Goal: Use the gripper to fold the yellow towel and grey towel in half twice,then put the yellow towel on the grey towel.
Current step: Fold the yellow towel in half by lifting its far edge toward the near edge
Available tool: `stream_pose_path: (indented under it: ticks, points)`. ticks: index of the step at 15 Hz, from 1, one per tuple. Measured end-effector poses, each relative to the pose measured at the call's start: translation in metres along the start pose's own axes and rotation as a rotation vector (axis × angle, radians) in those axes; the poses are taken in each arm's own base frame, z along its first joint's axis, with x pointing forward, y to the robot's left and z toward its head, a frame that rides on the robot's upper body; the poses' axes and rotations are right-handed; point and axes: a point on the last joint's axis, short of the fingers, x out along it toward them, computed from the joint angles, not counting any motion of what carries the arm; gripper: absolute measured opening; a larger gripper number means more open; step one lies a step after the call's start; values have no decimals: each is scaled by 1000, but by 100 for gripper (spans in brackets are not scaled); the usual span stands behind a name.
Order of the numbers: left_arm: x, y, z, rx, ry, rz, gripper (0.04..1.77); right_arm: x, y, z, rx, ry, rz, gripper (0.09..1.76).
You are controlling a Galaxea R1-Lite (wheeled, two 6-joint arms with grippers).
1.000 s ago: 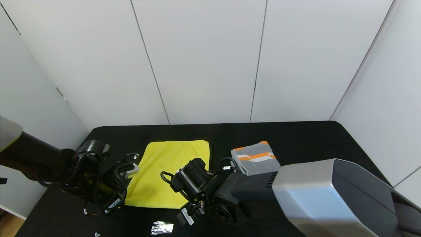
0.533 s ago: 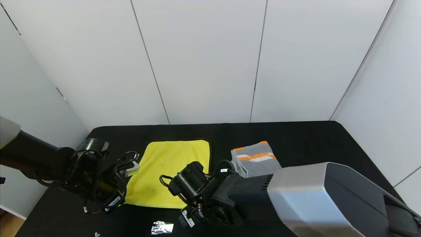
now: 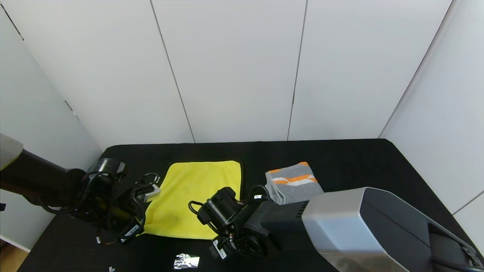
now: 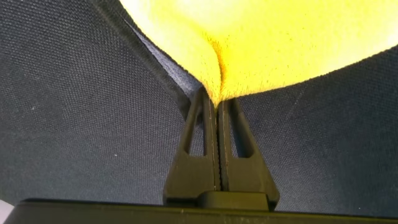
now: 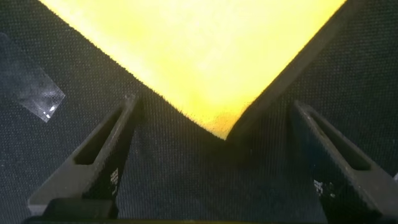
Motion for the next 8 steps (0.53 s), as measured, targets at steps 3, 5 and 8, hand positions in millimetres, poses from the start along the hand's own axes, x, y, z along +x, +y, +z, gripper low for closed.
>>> stream_pose_path:
  ticks: [3,5,8]
  points:
    - [-1,0,0,0,0,-1,11,1,0,0,8,0,-1,154]
    - [-1,0,0,0,-2,-1,11,2,0,0,9,1,0,122]
    - [-2,-1,0,1,-4,1,11,2,0,0,11,1,-1,87]
